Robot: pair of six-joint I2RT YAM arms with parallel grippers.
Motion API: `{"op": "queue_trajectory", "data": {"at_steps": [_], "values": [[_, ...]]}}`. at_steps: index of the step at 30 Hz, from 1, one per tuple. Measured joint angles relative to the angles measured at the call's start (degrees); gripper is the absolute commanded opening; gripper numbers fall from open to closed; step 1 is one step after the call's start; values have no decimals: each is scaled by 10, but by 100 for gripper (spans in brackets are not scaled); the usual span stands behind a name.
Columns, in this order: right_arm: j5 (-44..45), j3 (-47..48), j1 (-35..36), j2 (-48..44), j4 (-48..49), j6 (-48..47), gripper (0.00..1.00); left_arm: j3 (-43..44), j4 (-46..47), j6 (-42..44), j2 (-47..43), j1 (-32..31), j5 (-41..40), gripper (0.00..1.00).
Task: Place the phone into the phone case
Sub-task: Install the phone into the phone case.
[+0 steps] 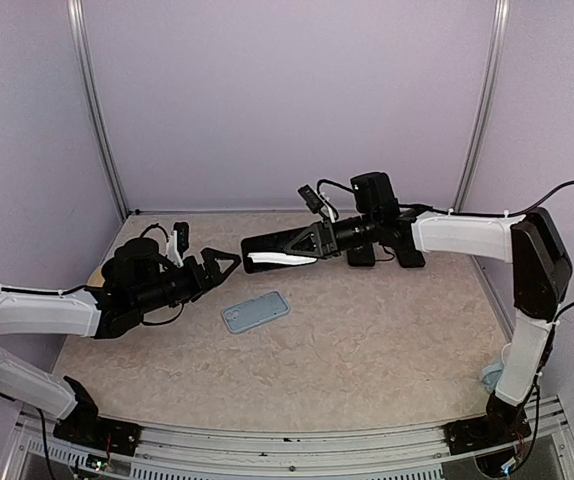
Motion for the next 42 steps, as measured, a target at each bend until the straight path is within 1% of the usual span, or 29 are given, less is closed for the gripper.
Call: {"op": "queue_trajectory", "data": {"at_steps": [4,8,16,22,27,42], "values": [[6,41,-8,36,-65,-14,0,0,-56,-14,-1,3,-29,99],[17,81,-15,75,-119,-23,0,-2,-87,-29,5,6,-43,99],[33,161,-17,146,-217,-43,0,-2,-103,-59,72,12,-37,99],[37,185,-17,181,-262,-57,0,-1,-103,-75,111,12,-17,99],[35,208,-17,207,-285,-67,0,2,-102,-79,133,12,-6,99],[16,215,-18,231,-312,-81,0,49,-89,-79,212,12,19,99]]}}
